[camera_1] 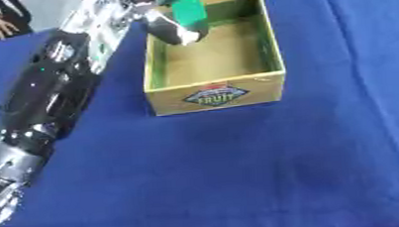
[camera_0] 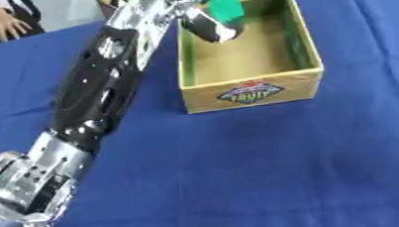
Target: Pick up objects on the table and place them in the box.
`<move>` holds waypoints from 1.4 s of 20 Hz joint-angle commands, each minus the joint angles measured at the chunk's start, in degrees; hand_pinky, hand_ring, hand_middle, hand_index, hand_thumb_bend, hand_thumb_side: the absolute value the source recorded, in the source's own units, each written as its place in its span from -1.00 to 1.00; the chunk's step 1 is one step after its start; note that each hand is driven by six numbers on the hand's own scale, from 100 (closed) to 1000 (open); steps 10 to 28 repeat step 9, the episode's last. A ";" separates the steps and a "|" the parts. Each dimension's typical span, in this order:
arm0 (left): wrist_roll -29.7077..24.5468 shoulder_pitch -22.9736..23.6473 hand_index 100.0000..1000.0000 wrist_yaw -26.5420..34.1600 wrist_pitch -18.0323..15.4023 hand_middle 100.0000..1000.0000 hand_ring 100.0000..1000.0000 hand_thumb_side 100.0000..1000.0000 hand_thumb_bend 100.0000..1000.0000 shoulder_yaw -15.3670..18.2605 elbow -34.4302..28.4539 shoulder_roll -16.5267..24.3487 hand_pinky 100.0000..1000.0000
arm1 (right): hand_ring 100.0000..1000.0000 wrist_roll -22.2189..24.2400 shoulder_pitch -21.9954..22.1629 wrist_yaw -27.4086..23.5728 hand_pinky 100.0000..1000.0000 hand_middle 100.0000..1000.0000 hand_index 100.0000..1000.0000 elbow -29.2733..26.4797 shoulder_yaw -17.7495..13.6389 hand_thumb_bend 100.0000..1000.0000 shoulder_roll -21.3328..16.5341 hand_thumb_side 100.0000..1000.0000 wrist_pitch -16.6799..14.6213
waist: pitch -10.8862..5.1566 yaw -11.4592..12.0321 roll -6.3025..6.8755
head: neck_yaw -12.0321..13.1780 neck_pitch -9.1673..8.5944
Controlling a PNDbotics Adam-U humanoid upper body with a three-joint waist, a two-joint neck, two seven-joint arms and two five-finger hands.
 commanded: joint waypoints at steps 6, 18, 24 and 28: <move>0.91 -0.08 0.85 -1.68 -3.95 0.35 0.32 0.95 -0.32 1.13 2.73 0.71 -0.22 | 0.56 0.26 -1.34 -0.72 0.44 0.37 0.54 -0.92 0.01 -1.00 -0.29 0.92 -0.25 | -1.01 -0.14 -0.27 | 0.45 -0.45; 0.63 0.03 1.00 -3.84 -5.04 0.69 0.59 1.00 0.30 1.54 2.15 1.44 0.14 | 0.56 0.21 -1.52 -0.80 0.44 0.37 0.54 -0.92 0.01 -1.00 -0.30 0.92 -0.33 | -1.11 -0.11 -0.32 | 0.31 -0.46; 0.63 0.03 1.00 -3.84 -5.04 0.69 0.59 1.00 0.30 1.54 2.15 1.44 0.14 | 0.56 0.21 -1.52 -0.80 0.44 0.37 0.54 -0.92 0.01 -1.00 -0.30 0.92 -0.33 | -1.11 -0.11 -0.32 | 0.31 -0.46; 0.63 0.03 1.00 -3.84 -5.04 0.69 0.59 1.00 0.30 1.54 2.15 1.44 0.14 | 0.56 0.21 -1.52 -0.80 0.44 0.37 0.54 -0.92 0.01 -1.00 -0.30 0.92 -0.33 | -1.11 -0.11 -0.32 | 0.31 -0.46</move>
